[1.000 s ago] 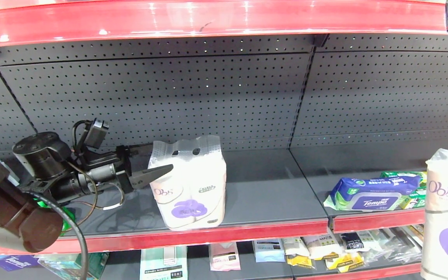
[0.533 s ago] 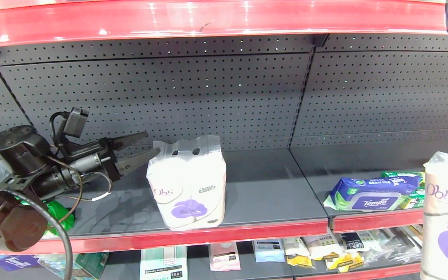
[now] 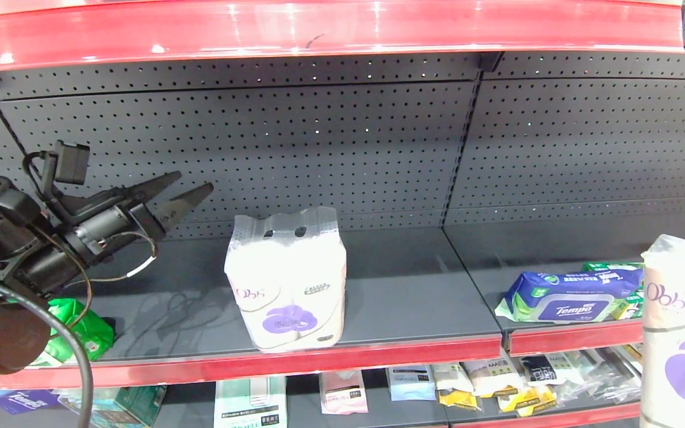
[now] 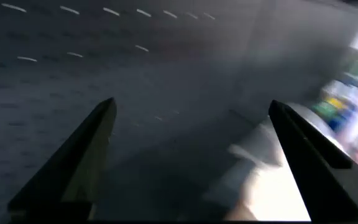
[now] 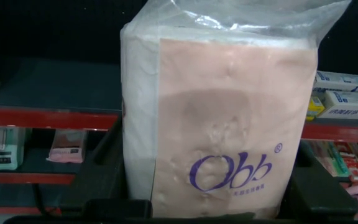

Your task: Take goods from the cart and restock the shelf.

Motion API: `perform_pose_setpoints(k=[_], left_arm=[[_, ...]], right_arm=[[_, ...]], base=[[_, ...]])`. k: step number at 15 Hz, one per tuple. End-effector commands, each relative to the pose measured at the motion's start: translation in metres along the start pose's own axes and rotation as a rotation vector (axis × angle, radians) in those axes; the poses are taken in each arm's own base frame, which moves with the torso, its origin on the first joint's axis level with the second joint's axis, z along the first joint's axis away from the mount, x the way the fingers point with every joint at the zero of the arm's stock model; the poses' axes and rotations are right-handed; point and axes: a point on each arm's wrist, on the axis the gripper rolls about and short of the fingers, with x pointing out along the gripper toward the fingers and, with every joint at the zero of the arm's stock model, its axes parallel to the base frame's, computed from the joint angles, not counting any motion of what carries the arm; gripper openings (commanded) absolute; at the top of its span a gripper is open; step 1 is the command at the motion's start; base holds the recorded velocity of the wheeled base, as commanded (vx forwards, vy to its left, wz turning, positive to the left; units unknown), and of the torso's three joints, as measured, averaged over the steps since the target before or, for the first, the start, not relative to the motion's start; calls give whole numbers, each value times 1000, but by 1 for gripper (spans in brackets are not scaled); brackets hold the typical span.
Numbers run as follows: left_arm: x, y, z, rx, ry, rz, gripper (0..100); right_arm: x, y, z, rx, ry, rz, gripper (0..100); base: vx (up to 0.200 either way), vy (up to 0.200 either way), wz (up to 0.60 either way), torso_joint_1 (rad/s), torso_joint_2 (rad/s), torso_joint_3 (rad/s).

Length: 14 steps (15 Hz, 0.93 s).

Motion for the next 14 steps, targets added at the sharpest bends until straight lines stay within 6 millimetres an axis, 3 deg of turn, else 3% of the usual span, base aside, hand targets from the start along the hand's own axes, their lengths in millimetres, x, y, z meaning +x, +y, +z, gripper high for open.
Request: perform_pose_setpoints(k=[1,4,7,10,11,14], left_arm=[[5,-3,2,2,-23,36,100],[3,6,4,78,-33,158,100],[8,12,4,96,-50,445,100],[1,17,7,160,6,663,100],[-8,9,12,156,64,733,100],[-40,-20,20,92,227,704,100]], right_arm=[[1,0,1,-2,3,0,0],[2,0,1,-2,2,3,0],[2,1,1,-1,5,6,0],[3,1,1,-1,5,9,0],[3,1,1,-1,5,9,0],[2,1,0,-1,3,10,0]], base=[[0,0,0,0,0,0],[0,0,0,0,0,0],[0,0,0,0,0,0],[0,0,0,0,0,0],[0,0,0,0,0,0],[0,0,0,0,0,0]])
